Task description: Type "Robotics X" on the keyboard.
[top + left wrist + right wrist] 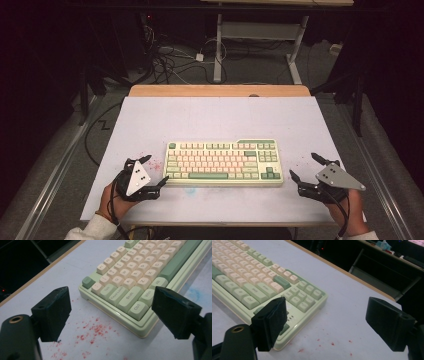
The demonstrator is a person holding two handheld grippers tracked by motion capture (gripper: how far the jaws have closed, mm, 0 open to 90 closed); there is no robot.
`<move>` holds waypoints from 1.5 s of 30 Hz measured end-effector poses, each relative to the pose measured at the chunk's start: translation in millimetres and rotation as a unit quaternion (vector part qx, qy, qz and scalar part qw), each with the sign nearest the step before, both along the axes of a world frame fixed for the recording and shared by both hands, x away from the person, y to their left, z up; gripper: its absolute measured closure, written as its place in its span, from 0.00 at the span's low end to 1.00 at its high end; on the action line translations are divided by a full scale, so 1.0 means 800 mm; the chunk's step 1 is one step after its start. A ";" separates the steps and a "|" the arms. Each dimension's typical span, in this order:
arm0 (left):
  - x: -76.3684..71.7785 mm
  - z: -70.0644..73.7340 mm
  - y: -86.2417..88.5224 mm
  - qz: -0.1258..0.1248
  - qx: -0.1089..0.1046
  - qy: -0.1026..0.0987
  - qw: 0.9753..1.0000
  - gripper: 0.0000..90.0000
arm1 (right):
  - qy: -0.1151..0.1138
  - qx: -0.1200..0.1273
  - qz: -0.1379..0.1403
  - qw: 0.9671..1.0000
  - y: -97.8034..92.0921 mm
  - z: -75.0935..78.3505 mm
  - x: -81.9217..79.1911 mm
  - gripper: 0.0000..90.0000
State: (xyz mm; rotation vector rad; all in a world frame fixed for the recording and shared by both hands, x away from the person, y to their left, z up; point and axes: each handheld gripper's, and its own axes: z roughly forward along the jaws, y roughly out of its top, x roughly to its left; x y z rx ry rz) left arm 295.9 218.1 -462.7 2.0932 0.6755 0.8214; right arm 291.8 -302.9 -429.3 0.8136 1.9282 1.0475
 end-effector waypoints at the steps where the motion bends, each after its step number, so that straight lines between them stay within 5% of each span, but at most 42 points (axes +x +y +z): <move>1: -0.001 -0.001 0.000 0.000 0.005 -0.001 1.000 0.17 | 0.003 0.003 -0.002 1.000 -0.002 -0.003 -0.001 0.20; 12: -0.012 -0.015 0.003 0.004 0.006 0.017 1.000 0.17 | 0.015 0.012 -0.014 1.000 -0.009 -0.031 -0.014 0.19; 45: -0.013 -0.014 0.007 -0.001 -0.004 0.013 1.000 0.17 | -0.001 -0.007 0.008 1.000 0.005 -0.032 -0.020 0.19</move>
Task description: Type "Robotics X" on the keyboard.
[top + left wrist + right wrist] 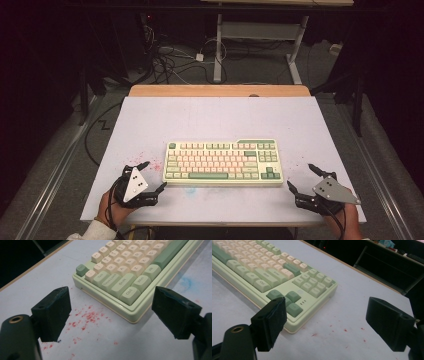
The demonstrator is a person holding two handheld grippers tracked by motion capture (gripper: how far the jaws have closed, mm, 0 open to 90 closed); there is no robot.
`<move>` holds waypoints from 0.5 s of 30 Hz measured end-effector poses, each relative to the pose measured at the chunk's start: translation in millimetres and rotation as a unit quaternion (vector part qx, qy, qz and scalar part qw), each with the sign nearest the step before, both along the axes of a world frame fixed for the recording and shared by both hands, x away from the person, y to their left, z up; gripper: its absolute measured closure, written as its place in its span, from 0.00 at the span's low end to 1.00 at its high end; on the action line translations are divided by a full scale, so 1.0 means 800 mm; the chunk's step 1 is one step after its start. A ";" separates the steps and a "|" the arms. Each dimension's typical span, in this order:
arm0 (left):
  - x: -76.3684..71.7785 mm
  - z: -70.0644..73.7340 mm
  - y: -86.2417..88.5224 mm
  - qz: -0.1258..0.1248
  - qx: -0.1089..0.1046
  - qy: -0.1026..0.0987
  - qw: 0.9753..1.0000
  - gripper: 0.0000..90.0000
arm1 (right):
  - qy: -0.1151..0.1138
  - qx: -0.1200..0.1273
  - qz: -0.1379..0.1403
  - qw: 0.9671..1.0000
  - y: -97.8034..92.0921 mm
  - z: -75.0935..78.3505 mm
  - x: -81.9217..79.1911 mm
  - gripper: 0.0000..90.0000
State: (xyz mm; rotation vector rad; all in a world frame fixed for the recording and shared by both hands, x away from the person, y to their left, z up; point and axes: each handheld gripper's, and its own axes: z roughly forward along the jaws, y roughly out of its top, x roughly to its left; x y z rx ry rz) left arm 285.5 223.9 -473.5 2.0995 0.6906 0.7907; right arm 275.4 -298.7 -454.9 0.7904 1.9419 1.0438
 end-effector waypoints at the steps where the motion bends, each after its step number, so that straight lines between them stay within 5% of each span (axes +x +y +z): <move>1: 0.000 0.000 0.000 0.000 0.000 0.000 1.000 0.17 | 0.000 -0.001 -0.001 1.000 0.000 0.000 0.000 0.19; 15: 0.001 0.000 0.000 0.002 -0.001 0.000 1.000 0.17 | -0.005 -0.001 -0.002 1.000 0.001 0.001 0.000 0.19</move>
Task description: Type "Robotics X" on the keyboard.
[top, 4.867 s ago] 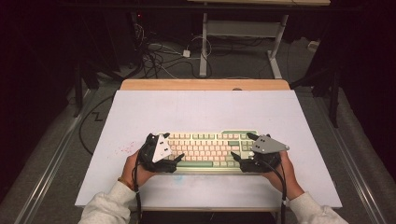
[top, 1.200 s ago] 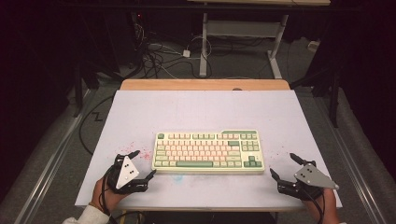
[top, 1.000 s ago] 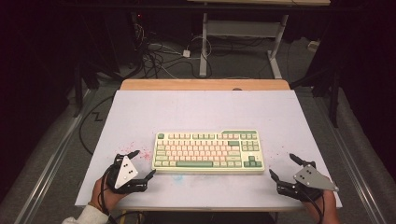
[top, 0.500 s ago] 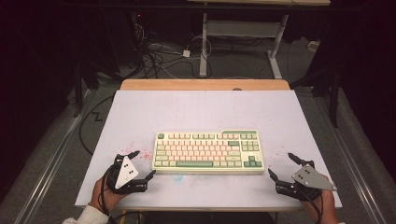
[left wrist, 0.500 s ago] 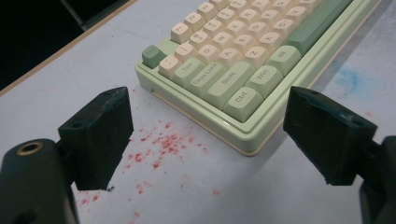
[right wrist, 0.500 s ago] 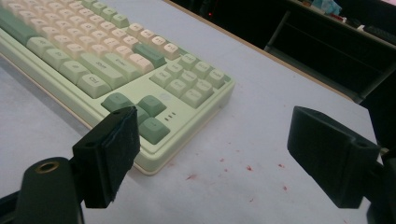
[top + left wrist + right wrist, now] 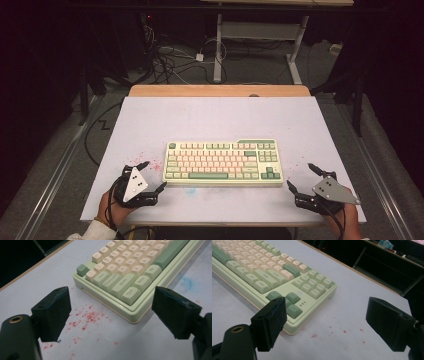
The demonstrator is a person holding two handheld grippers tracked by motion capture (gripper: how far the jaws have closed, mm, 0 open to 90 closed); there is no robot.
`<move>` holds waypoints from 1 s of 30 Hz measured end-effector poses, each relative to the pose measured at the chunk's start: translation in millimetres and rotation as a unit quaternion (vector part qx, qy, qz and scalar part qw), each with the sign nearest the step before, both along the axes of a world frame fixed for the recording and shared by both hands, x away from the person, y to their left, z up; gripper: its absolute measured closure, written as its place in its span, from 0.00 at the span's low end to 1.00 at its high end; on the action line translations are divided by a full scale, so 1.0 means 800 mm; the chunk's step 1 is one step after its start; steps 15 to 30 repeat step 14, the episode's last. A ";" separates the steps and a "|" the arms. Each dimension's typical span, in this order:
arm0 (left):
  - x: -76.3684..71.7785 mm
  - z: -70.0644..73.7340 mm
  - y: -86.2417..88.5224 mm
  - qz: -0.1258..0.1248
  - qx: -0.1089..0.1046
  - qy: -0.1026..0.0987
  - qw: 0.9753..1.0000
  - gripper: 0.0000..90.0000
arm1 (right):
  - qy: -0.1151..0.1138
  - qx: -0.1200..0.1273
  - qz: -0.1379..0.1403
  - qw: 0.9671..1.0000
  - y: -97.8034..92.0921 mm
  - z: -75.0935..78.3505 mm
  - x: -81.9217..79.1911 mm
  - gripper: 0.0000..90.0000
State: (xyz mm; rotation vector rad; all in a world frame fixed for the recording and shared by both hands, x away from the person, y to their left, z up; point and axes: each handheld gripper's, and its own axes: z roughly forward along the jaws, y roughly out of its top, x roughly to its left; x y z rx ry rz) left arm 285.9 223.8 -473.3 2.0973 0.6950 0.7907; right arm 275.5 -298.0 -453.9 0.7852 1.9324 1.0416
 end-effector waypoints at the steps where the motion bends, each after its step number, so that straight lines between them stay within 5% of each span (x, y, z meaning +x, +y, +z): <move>1: 0.000 0.000 0.000 0.000 0.000 0.000 1.000 0.17 | 0.000 0.000 0.000 1.000 0.000 0.000 0.000 0.19; 30: 0.005 -0.001 -0.003 -0.001 0.001 0.005 1.000 0.17 | -0.001 -0.002 0.000 1.000 -0.003 -0.001 0.001 0.19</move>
